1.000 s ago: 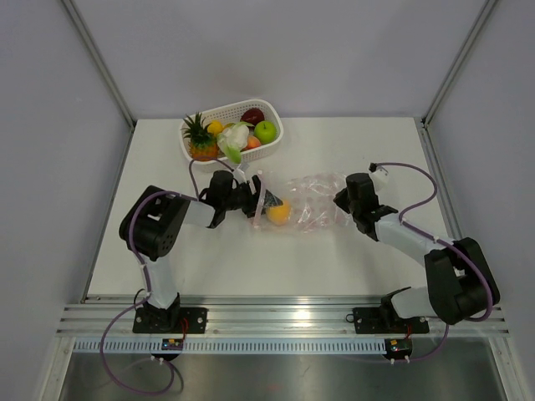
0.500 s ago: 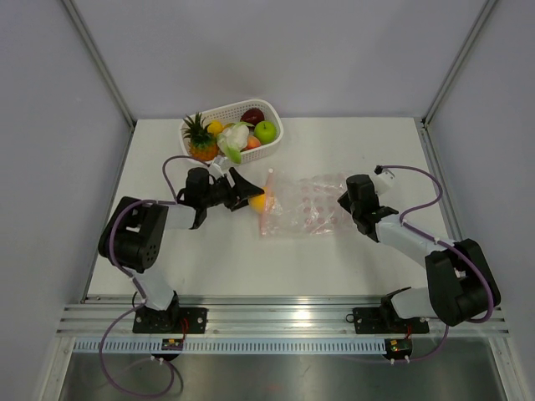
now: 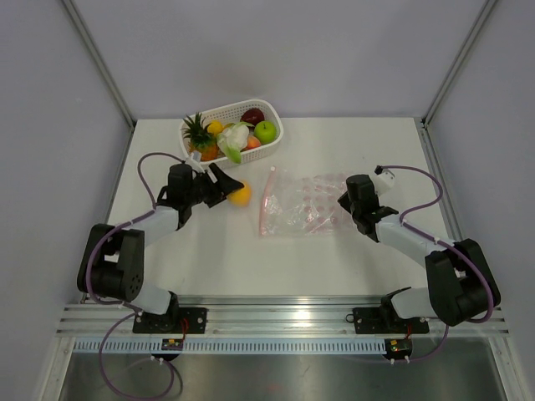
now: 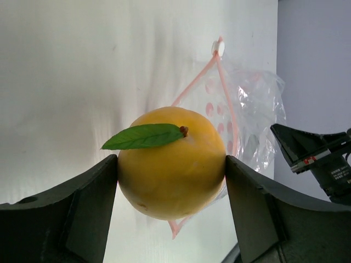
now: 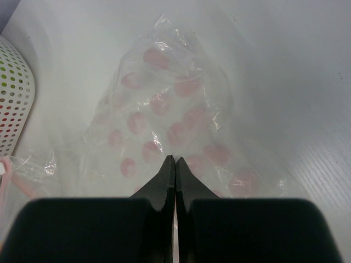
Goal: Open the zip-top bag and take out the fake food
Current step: Pick up the fake fruit from the zipper food storage bag, then place the fake fruit in the bin.
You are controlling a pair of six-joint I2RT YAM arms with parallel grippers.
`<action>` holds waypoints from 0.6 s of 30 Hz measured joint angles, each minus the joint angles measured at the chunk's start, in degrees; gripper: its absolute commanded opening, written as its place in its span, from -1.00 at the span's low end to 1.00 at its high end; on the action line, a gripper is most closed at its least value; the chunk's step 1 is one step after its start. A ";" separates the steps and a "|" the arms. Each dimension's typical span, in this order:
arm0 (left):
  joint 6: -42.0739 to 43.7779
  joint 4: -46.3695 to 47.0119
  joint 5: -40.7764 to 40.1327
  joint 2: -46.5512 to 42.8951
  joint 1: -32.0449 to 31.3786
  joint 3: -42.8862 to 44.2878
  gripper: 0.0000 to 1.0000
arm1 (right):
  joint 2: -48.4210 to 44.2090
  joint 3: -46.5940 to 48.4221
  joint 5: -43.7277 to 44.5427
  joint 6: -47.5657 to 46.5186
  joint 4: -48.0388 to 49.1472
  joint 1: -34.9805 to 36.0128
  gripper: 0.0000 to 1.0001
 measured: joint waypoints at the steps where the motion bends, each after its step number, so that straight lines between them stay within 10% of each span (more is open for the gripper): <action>1: 0.46 -0.74 -1.05 -1.05 0.17 0.09 -0.21 | 0.00 0.00 -0.02 0.00 0.02 0.00 -1.00; 18: 5.01 -7.67 -7.37 6.36 0.66 25.73 -0.19 | 0.00 0.00 -1.29 -0.04 0.07 0.00 -1.00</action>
